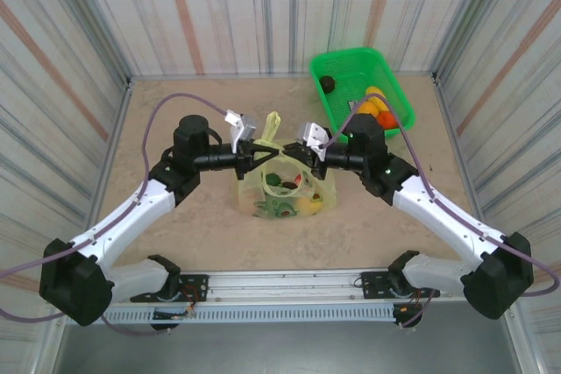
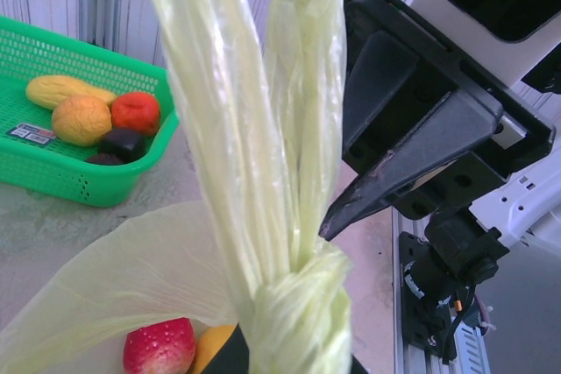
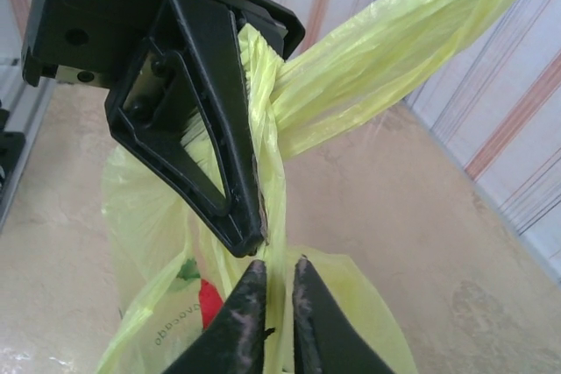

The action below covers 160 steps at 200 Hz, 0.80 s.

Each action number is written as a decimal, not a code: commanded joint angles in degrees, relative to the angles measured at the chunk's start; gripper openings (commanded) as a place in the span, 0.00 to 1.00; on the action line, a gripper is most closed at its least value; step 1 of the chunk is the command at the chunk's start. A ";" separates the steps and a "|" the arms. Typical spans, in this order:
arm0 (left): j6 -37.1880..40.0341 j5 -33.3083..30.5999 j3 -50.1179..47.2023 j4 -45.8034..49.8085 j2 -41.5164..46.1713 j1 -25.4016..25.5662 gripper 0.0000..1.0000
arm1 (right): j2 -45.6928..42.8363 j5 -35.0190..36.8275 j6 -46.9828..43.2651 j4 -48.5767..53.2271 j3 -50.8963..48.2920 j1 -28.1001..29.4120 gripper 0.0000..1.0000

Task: Place the fake fruits into the plastic bag and tie a complex knot

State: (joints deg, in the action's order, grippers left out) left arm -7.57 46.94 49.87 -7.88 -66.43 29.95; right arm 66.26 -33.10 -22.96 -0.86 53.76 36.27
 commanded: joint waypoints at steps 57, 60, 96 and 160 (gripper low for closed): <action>-0.69 1.40 -0.56 -2.65 1.07 -0.36 0.04 | 3.13 -4.04 -0.24 0.56 0.63 -0.06 0.02; -0.69 1.40 -0.56 -2.66 1.05 -0.35 0.05 | 3.14 -3.99 -0.24 0.52 0.70 -0.12 0.02; -0.86 1.32 -0.47 -2.45 0.94 -0.34 0.14 | 4.12 -5.05 -1.01 1.56 2.38 -0.10 0.00; -0.88 1.23 0.19 -1.48 0.29 -0.34 0.27 | 4.16 -5.22 -2.06 2.51 3.49 -0.04 0.00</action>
State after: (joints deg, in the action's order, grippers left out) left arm -7.99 46.96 49.71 -8.84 -66.43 29.95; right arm 70.24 -36.99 -23.20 0.05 54.76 36.29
